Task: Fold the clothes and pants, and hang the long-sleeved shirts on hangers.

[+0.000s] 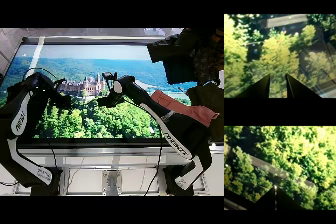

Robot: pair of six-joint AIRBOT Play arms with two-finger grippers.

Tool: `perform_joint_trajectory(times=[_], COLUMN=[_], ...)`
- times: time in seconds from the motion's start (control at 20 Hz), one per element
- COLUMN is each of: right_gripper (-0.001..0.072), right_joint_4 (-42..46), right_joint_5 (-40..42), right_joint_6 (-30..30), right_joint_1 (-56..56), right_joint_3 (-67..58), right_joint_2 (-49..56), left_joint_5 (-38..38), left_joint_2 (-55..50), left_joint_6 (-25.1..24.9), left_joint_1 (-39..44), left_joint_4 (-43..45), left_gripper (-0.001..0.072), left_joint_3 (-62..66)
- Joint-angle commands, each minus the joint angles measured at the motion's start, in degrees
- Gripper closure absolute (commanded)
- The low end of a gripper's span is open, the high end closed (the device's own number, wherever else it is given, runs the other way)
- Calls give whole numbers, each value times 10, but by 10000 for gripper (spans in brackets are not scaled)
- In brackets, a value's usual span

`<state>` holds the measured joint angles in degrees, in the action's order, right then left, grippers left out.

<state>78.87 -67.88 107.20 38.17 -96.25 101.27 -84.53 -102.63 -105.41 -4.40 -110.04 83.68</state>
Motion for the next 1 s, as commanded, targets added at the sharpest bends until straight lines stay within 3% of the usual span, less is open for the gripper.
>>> perform_joint_trajectory(times=[0.0, 0.45, 0.7, 0.95], right_gripper=[709, 709, 709, 709], right_joint_4=[-13, -13, -40, -49], right_joint_5=[-1, -25, 7, 43], right_joint_6=[2, 6, 94, 128], right_joint_1=[4, 4, 4, 5], right_joint_3=[-21, -33, -33, -38], right_joint_2=[4, 4, 4, -1], left_joint_5=[-5, -5, -5, -5], left_joint_2=[-3, -5, -5, -5], left_joint_6=[2, 2, 2, 2], left_joint_1=[1, 1, 1, 1], left_joint_4=[0, 0, 0, 0], left_gripper=[487, 488, 488, 488], left_joint_3=[0, 0, 0, 0])
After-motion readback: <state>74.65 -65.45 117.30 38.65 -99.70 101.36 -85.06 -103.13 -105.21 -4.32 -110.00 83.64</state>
